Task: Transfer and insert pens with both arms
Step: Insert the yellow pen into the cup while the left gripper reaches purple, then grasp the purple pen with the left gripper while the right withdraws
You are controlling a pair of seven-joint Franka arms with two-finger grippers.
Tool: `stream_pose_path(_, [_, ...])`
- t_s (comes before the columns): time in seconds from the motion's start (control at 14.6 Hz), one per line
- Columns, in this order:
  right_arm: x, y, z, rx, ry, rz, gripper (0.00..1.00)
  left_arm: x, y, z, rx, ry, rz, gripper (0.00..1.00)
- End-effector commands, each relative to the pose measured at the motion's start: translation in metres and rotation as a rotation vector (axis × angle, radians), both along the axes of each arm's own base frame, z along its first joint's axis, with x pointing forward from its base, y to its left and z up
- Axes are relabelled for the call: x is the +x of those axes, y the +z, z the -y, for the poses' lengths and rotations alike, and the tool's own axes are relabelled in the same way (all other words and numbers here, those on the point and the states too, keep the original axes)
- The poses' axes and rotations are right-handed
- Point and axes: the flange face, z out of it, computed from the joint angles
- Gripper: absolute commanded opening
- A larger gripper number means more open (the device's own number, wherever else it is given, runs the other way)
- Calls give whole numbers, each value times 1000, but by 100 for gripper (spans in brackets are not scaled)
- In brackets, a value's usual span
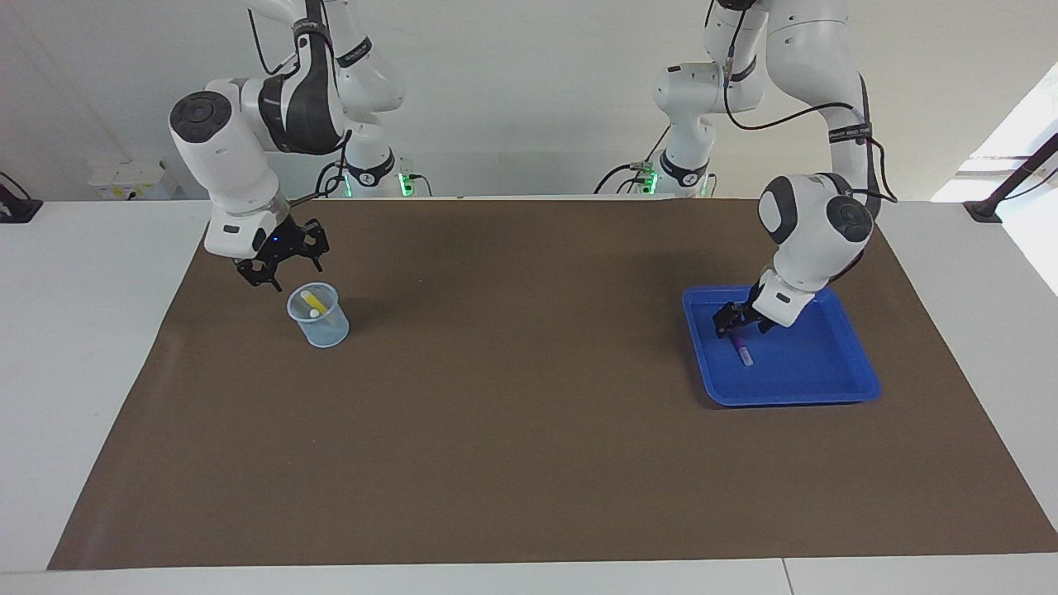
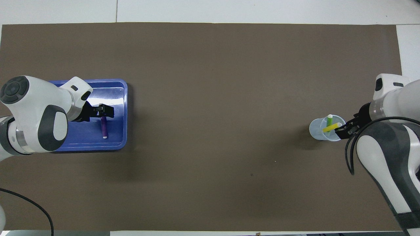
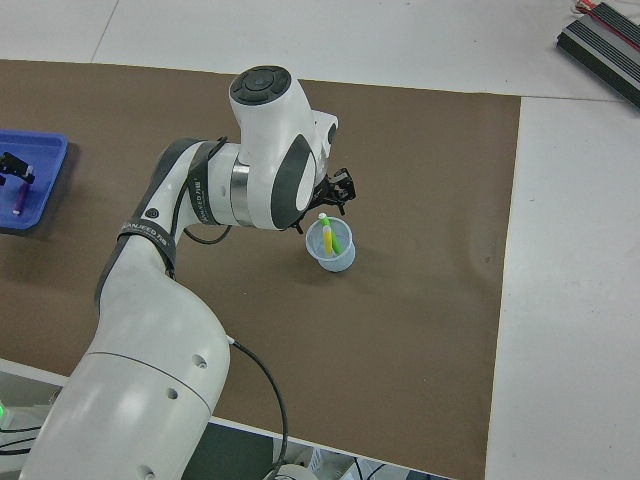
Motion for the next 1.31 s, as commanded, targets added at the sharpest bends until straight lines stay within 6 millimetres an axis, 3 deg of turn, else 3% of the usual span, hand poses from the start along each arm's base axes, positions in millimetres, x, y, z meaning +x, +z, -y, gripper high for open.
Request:
stream_pose_path(0.0, [-3, 37, 10, 32, -24, 18, 100, 1, -14, 1, 17, -23, 13, 98])
stream_pose_path(0.41, [-13, 70, 1, 48, -24, 65, 100, 5, -21, 1, 17, -24, 11, 68])
stream_pose_path(0.55, [-18, 82, -8, 187, -93, 4, 100, 5, -21, 2, 17, -27, 10, 56])
stream_pose_path(0.76, [-22, 88, -29, 319, -312, -76, 100, 6, -20, 1, 17, -27, 13, 31])
stream_pose_path(0.89, [-24, 92, -49, 404, -409, -126, 100, 6, -20, 1, 18, -28, 11, 5])
stream_pose_path(0.96, [-24, 94, -61, 440, -452, -147, 100, 6, -20, 1, 18, -28, 10, 0])
stream_pose_path(1.24, [-22, 106, -86, 611, -655, -237, 100, 8, -16, 2, 17, -29, -2, 0])
